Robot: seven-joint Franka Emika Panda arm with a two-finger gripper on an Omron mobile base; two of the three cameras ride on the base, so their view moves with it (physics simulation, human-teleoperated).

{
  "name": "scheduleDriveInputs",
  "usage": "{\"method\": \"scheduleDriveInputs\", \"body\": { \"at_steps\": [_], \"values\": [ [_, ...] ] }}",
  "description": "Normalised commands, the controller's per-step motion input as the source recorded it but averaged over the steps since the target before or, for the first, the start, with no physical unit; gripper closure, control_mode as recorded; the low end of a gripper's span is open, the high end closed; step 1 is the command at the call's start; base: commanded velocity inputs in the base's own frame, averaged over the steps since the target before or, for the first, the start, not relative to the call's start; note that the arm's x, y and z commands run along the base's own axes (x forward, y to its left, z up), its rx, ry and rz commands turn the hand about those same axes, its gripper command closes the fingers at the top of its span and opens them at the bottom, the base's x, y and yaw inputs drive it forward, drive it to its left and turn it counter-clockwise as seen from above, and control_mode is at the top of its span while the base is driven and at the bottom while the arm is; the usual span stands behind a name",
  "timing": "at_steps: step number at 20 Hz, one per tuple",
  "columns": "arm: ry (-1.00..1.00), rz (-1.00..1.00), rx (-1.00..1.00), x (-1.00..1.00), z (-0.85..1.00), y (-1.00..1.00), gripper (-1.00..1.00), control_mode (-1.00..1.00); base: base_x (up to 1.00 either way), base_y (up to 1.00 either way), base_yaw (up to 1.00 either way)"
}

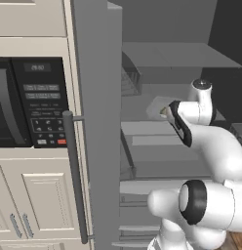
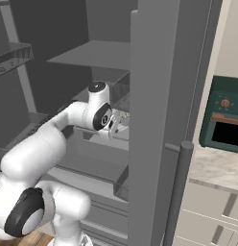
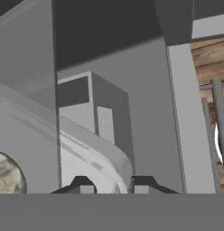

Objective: Place two dumplings into each of the tupperware containers and then place the containers in the fridge.

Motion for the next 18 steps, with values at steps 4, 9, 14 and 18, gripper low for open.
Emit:
{"method": "scheduleDriveInputs", "body": {
  "at_steps": [4, 9, 14, 18],
  "values": [
    [0.00, 0.00, 0.00, 0.67, -0.15, -0.30, 1.00, -1.00, 0.00, 0.00, 0.00],
    [0.00, 0.00, 0.00, 0.65, -0.17, -0.28, 1.00, -1.00, 0.00, 0.00, 0.00],
    [0.00, 0.00, 0.00, 0.65, -0.23, -0.14, 1.00, -1.00, 0.00, 0.00, 0.00],
    [0.00, -0.06, 0.00, 0.56, -0.28, -0.35, 1.00, -1.00, 0.00, 0.00, 0.00]
  ]
}}
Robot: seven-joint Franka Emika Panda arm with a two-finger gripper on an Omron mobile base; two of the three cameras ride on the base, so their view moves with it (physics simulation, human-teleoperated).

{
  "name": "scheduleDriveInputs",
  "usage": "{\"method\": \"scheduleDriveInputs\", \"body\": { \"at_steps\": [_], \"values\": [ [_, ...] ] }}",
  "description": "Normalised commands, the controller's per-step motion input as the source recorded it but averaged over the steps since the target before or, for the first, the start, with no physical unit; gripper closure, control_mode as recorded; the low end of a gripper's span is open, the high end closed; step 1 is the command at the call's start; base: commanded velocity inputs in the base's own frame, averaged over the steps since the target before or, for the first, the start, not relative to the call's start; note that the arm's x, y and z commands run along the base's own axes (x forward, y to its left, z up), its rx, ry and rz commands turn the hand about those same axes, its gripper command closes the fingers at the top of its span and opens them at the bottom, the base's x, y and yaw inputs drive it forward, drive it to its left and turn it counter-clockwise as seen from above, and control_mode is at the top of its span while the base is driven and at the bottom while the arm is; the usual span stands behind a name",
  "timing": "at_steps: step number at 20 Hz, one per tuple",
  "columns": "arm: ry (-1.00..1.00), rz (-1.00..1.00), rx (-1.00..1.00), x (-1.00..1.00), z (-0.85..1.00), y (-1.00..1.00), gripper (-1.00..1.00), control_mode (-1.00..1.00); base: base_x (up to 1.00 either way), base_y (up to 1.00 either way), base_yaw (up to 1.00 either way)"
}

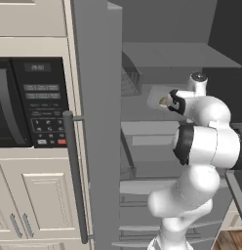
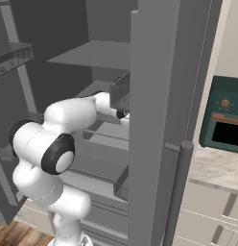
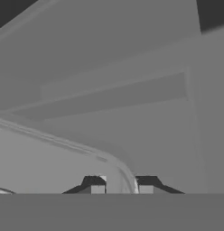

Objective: Place two dumplings into each of the tupperware containers and then place the containers in the fridge.

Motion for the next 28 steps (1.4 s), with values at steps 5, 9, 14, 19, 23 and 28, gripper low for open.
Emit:
{"method": "scheduleDriveInputs", "body": {
  "at_steps": [5, 9, 14, 19, 23, 28],
  "values": [
    [0.00, -0.17, 0.00, 0.49, -0.29, -0.45, 1.00, -1.00, 0.00, 0.00, 0.00],
    [-0.07, -0.26, 0.00, 0.36, -0.33, -0.26, 1.00, -1.00, 0.00, 0.00, 0.00],
    [-0.33, -0.23, 0.00, 0.01, -0.40, 0.02, -1.00, -1.00, 0.00, 0.00, 0.00],
    [-0.69, -0.04, 0.14, -0.76, -0.29, 0.02, -1.00, -1.00, 0.00, 0.00, 0.00],
    [-0.38, 0.03, 0.14, -0.56, 0.19, 0.00, -1.00, -1.00, 0.00, 0.00, 0.00],
    [-0.27, 0.15, 0.06, -0.51, 0.63, 0.01, -1.00, -1.00, 0.00, 0.00, 0.00]
  ]
}}
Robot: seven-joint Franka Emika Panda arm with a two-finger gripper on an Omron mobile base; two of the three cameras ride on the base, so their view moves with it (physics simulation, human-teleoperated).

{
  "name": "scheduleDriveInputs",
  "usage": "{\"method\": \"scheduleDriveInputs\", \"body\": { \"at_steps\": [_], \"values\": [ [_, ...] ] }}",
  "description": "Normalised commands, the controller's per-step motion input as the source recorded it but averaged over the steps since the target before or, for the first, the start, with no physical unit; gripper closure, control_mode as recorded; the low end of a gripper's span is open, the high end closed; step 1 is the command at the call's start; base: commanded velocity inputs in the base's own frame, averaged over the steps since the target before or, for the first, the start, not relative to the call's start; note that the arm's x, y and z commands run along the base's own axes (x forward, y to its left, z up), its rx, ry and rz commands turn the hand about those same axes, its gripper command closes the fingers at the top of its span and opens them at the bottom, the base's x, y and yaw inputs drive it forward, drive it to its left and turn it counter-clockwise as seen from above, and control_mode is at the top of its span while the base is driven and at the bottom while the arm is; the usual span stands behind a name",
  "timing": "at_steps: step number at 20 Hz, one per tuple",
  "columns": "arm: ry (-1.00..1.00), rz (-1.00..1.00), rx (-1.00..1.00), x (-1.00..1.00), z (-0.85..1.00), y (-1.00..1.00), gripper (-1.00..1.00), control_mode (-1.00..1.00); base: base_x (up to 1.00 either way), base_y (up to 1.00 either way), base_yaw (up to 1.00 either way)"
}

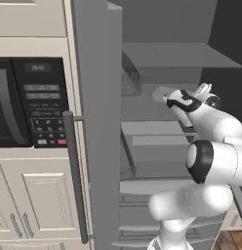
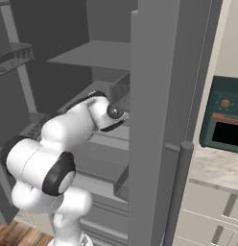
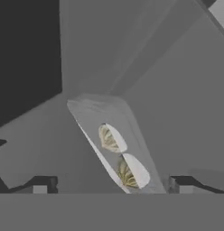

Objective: Place two dumplings into each of the tupperware containers and then place the containers in the fridge.

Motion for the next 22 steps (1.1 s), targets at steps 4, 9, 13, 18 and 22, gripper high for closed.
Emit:
{"method": "scheduleDriveInputs", "body": {
  "at_steps": [4, 9, 13, 18, 22],
  "values": [
    [-0.01, 0.20, -0.01, -0.98, 0.88, 0.02, -1.00, -1.00, 0.00, 0.00, 0.00],
    [0.30, 0.13, -0.35, -0.91, 0.77, 0.81, -1.00, -1.00, 0.00, 0.00, 0.00],
    [0.38, 0.13, -0.42, -0.62, 1.00, 0.94, -1.00, -1.00, 0.00, 0.00, 0.00],
    [0.32, 0.22, -0.27, -0.79, 1.00, 0.37, -1.00, -1.00, 0.00, 0.00, 0.00],
    [0.26, 0.34, -0.03, -1.00, 0.94, -0.08, -1.00, -1.00, 0.00, 0.00, 0.00]
  ]
}}
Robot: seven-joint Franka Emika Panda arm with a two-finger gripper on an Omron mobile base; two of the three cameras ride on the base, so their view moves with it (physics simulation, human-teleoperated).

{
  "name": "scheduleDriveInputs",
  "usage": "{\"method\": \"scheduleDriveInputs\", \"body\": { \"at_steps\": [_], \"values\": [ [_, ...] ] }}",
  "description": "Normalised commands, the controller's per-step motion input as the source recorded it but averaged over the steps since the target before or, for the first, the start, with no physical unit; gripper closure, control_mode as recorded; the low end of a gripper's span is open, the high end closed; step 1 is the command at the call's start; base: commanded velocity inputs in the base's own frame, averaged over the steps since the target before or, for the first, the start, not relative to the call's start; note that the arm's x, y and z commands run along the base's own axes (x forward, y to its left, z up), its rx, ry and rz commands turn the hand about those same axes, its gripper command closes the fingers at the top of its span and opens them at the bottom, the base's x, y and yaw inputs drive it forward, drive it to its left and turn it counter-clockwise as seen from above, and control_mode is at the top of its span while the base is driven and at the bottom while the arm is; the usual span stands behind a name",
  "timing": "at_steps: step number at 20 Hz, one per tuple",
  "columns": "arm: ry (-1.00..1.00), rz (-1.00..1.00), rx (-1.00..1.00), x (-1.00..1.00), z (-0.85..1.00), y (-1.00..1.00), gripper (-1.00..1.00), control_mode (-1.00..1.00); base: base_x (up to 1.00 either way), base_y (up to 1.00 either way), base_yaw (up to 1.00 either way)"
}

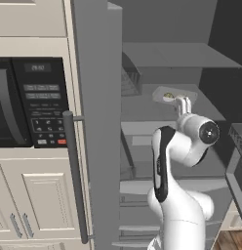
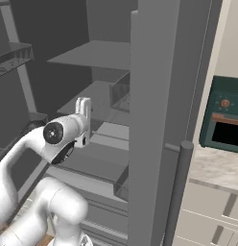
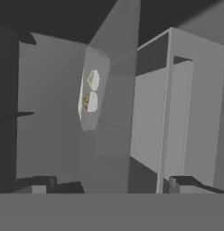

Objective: Place two dumplings into each of the tupperware containers and then place the containers in the fridge.

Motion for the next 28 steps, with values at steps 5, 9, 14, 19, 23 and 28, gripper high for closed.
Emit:
{"method": "scheduleDriveInputs", "body": {
  "at_steps": [5, 9, 14, 19, 23, 28],
  "values": [
    [0.25, 0.34, 0.01, -1.00, 0.81, -0.24, -1.00, -1.00, 0.00, 0.00, 0.00],
    [0.37, 0.23, -0.03, -1.00, 0.49, -0.03, -1.00, -1.00, 0.00, 0.00, 0.00],
    [0.47, 0.21, -0.27, -0.96, 0.05, 0.11, -1.00, -1.00, 0.00, 0.00, 0.00],
    [0.21, 0.15, -0.29, -1.00, -0.71, 0.37, -1.00, -1.00, 0.00, 0.00, 0.00],
    [0.00, 0.14, -0.09, -0.93, -1.00, 0.19, -1.00, -1.00, 0.00, 0.00, 0.00],
    [-0.07, 0.10, -0.02, -0.72, -0.59, 0.11, -1.00, -1.00, 0.00, 0.00, 0.00]
  ]
}}
